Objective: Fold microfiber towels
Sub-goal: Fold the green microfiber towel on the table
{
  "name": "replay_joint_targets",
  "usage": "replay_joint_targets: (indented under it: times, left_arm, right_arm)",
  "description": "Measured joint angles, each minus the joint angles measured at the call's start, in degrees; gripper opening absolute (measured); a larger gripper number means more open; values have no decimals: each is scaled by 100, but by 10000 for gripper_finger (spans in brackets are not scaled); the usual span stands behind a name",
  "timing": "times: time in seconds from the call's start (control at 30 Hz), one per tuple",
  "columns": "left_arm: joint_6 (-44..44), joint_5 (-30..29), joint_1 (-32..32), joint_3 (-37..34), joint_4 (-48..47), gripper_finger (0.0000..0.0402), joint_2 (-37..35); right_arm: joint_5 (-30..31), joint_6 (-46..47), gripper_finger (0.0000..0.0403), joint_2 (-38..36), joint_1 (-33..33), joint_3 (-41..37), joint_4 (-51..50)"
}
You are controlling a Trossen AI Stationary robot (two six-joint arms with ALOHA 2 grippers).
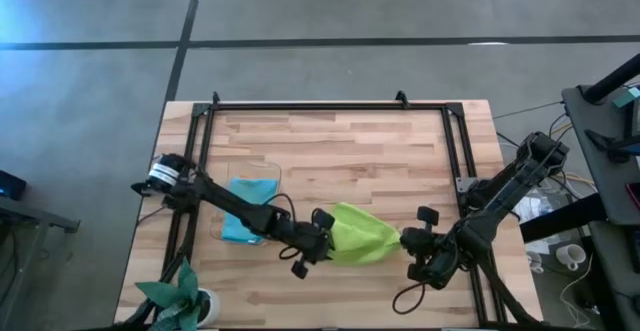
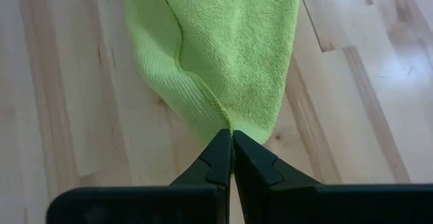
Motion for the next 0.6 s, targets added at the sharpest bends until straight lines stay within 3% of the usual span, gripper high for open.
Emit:
replay_joint_targets:
  times: [0.17, 0.33, 0.43, 0.6]
  left_arm:
    - [42, -142, -73, -34, -54, 114, -38]
    - [144, -155, -94, -39, 125, 110, 18]
    - [-25, -155, -92, 11, 203, 86, 22]
    - [-510, -153, -91, -9, 156, 11, 29]
  right_arm:
    - [2, -2, 9, 0, 0, 0, 1]
    - [4, 1, 9, 0, 0, -6, 1]
    - [5, 44, 9, 0, 0, -6, 7]
    - [15, 42, 9, 0, 0, -6, 19]
